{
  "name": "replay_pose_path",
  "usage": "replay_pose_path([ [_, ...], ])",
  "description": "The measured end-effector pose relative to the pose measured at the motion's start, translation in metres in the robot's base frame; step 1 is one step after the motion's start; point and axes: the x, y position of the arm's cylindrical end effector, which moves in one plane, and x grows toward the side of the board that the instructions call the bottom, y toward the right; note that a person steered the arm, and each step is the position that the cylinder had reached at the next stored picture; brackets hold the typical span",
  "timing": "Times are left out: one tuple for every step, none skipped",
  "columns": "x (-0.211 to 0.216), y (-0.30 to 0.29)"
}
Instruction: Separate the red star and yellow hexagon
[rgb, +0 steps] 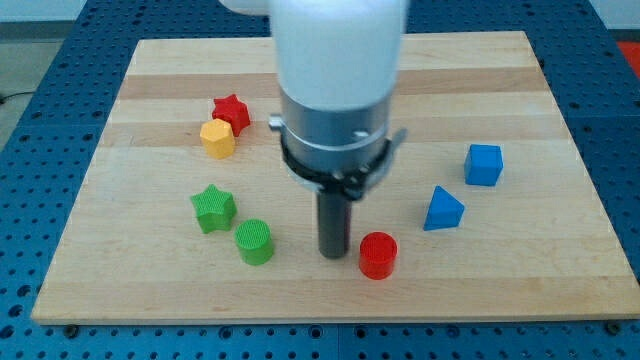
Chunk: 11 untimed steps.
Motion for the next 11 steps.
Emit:
replay_pose_path([
  [-0.077, 0.014],
  [-0.149, -0.026],
  [-0.192, -0.093],
  [-0.192, -0.171],
  [-0.192, -0.185],
  [-0.189, -0.14],
  [-0.171, -0.131],
  [-0.143, -0.147],
  [-0.109, -0.147],
  [-0.11, -0.157],
  [-0.088, -0.206],
])
